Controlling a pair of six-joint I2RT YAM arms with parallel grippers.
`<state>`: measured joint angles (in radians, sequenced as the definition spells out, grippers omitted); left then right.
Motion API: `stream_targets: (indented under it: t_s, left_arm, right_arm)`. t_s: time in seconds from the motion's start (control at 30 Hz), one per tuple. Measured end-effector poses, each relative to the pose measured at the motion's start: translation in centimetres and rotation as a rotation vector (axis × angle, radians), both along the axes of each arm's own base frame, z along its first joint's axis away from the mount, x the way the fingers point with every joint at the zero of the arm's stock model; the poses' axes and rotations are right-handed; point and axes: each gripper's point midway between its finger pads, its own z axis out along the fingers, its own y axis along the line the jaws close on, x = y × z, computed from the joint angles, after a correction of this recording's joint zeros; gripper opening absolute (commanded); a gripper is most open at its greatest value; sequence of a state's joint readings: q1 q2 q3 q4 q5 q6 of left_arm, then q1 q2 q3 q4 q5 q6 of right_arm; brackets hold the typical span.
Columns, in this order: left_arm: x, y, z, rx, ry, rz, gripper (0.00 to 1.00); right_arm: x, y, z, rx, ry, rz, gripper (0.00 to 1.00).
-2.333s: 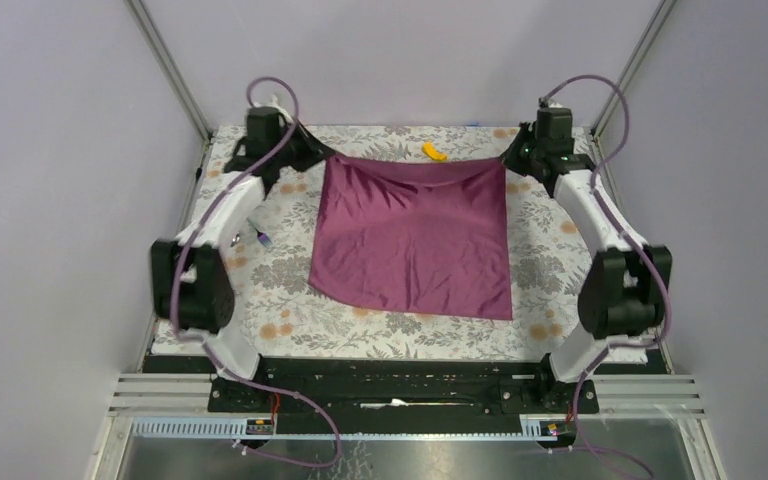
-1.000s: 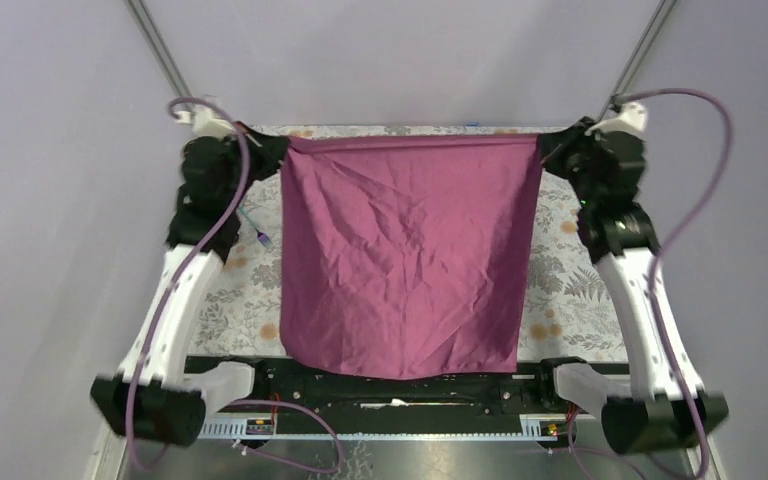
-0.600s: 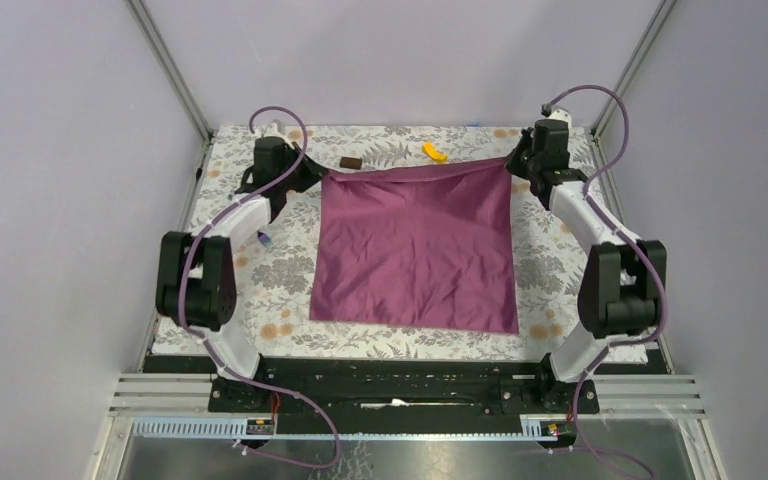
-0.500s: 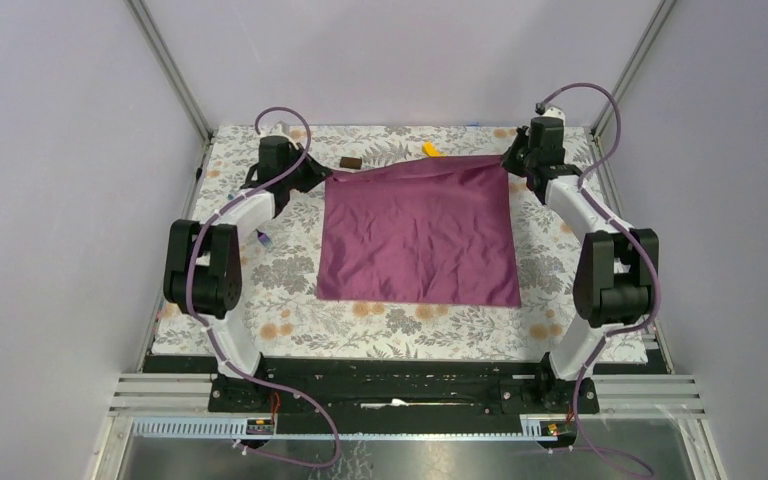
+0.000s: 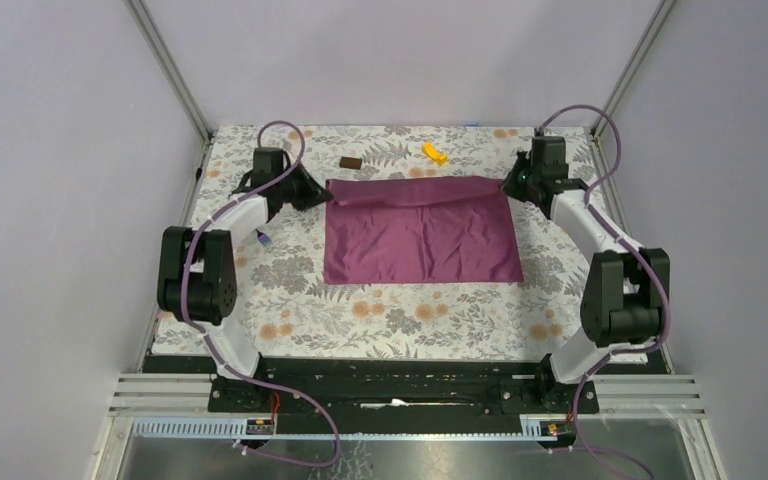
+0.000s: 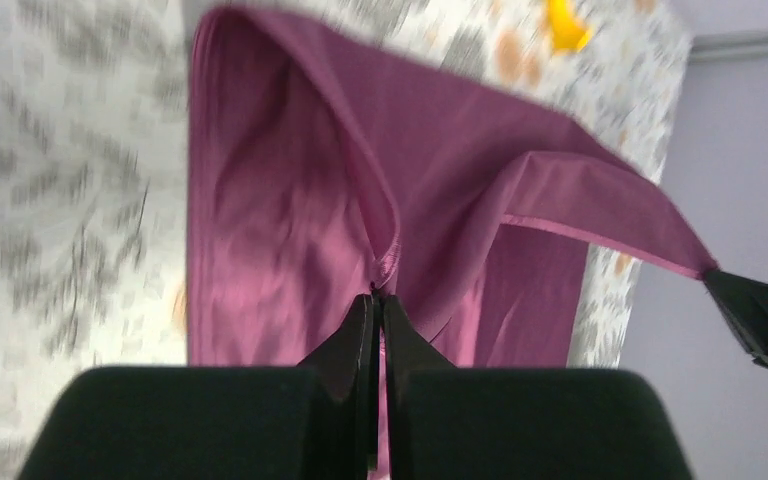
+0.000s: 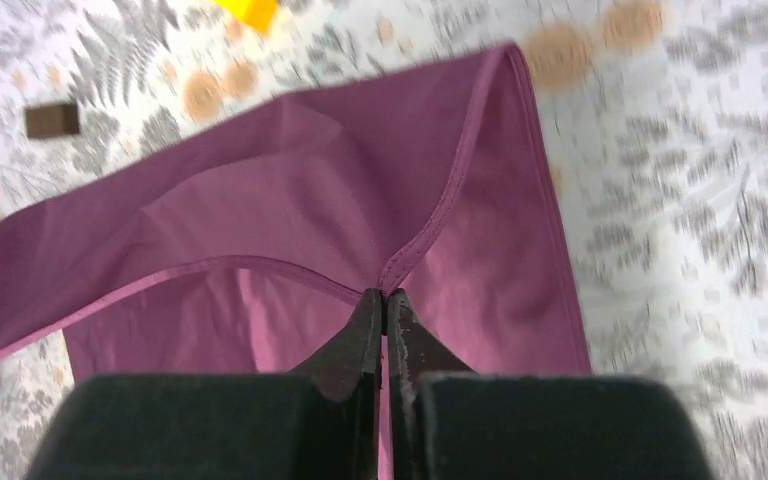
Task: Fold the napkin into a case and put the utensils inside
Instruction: Fold and flatten the napkin at the center of the board.
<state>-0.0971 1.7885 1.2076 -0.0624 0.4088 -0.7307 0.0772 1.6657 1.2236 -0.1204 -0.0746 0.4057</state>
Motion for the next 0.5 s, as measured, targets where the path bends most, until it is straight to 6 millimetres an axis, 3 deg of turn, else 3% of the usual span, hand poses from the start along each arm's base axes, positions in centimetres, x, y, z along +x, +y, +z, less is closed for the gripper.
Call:
stream_targets:
  t_s: [0.13,0.27,0.5]
  left_arm:
    - [-5.7,-0.1,-2.8,-0.002,0.130,-0.047,0.00]
    - [-10.5,-0.1,-4.1,0.010,0.197,-0.084,0.00]
    - [-14.6,0.4,-6.0,0.043,0.246,-0.119,0.00]
  right_arm:
    - [-4.5,-0.3,-1.2,0.011,0.089,-0.018,0.00]
    - [-8.5,-0.6,-2.6,0.008,0.155,-0.023,0.00]
    - [-14.2,-1.1,-6.9,-0.007,0.283,-0.025,0.00]
